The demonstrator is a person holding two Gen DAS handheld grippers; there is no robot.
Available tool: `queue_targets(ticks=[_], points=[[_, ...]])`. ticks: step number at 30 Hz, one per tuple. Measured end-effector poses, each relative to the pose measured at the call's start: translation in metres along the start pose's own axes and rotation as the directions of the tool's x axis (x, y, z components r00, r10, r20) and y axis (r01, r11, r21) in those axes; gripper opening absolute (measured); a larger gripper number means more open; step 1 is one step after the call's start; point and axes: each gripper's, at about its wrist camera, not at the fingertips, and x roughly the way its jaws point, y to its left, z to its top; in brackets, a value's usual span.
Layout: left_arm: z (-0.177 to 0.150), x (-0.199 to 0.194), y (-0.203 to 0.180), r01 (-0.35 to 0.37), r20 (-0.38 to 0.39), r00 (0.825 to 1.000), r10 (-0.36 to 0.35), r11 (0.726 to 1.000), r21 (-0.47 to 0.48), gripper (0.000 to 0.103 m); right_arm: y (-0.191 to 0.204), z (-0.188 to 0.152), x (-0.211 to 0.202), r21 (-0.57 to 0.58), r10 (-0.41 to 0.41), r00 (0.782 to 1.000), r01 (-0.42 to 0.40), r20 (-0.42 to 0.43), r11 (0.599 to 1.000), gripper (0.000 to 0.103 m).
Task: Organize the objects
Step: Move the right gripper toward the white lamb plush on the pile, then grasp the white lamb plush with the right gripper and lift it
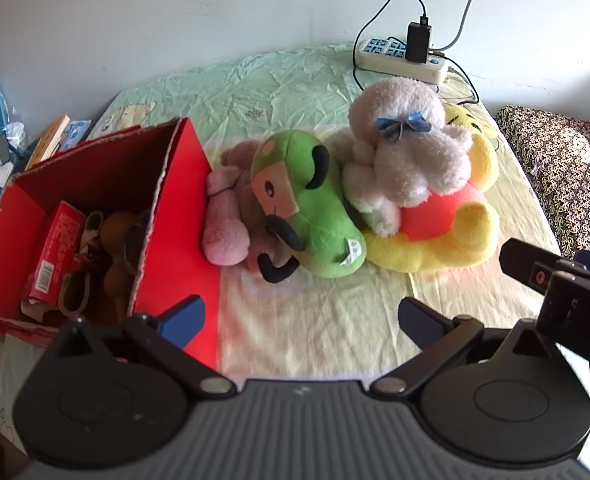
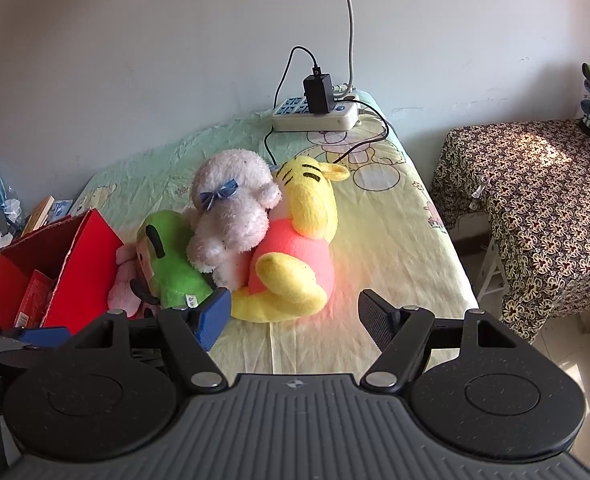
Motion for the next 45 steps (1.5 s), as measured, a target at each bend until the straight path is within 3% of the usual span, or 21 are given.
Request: queue_targets(ticks=[17,28,34,38,45], points=[[-0.004,0.000,0.002,-0.011,0.016,1.000,0.011,1.000,0.029,0.103,0.005,-0.007,0.002,0.005,0.004,1.000,-0.004,-0.010,1.000,0.073],[0.000,-0.003,-0.001,0.125,0.052,0.990,-0.128,0.990,0.065,0.103,-0.006,-0.002,0.006,0.040,0.008,1.000,-0.008,-0.005,0.999,0.073],[0.020,-0.005,-0.001,0.229,0.088,0.968,-0.237,0.969,0.090,0.103,-0.014,0.015,0.008,0.064,0.066,0.997,-0.068,0.034,0.996,0.072],[0.038,-0.001,-0.003,0.283,0.115,0.949,-0.292,0.955,0.088,0.102,-0.022,0.037,0.015,0.107,0.150,0.987,-0.155,0.060,0.982,0.068],[0.068,0.019,-0.005,0.448,0.111,0.885,-0.452,0.892,0.061,0.100,-0.033,0.069,0.049,0.173,0.288,0.957,-0.288,0.024,0.942,0.058]])
